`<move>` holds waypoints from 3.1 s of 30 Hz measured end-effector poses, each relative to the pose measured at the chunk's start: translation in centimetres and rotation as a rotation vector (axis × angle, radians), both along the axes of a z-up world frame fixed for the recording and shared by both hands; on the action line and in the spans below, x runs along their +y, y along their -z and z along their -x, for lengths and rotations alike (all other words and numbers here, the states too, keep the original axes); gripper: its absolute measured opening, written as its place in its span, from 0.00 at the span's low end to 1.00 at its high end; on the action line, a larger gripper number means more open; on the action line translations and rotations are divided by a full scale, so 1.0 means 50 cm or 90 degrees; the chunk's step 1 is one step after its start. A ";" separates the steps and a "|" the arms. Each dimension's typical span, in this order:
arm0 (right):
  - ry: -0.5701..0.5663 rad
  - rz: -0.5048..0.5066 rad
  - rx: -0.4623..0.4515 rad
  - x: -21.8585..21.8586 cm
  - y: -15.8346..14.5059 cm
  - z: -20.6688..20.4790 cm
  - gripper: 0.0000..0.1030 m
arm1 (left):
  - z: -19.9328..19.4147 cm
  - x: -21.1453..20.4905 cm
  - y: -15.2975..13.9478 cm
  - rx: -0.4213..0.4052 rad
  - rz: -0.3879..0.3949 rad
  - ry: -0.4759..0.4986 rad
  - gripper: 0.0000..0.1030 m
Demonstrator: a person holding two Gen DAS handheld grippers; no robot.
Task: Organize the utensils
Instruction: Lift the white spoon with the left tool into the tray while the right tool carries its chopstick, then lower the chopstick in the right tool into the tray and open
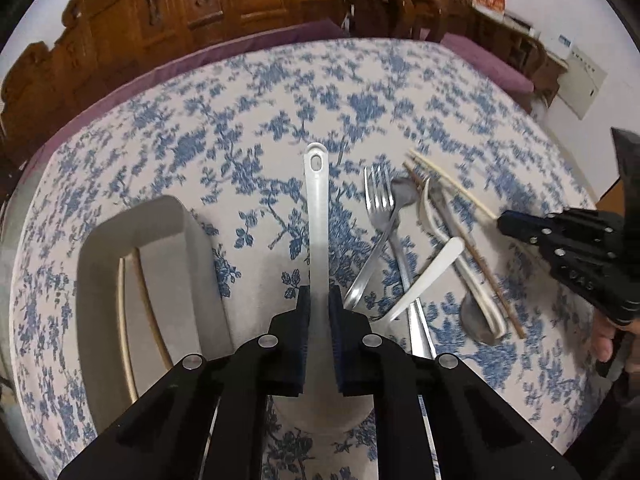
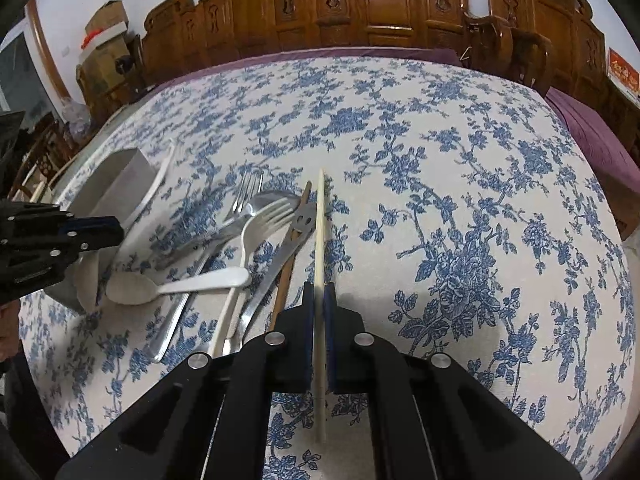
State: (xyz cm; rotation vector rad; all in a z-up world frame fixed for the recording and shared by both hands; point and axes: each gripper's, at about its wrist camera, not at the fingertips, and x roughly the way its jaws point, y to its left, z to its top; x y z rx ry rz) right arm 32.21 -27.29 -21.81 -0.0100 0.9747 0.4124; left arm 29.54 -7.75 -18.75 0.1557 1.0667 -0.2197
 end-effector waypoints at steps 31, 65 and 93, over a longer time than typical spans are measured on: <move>-0.034 -0.037 -0.128 0.097 -0.094 0.094 0.05 | 0.093 0.232 -0.066 -0.092 0.060 -0.074 0.09; -0.085 -0.015 -0.062 0.485 -0.125 0.102 0.05 | 0.076 0.392 -0.106 -0.159 0.114 -0.120 0.29; -0.092 -0.054 -0.017 0.558 -0.062 0.070 0.10 | 0.075 0.465 -0.136 -0.191 0.107 -0.165 0.41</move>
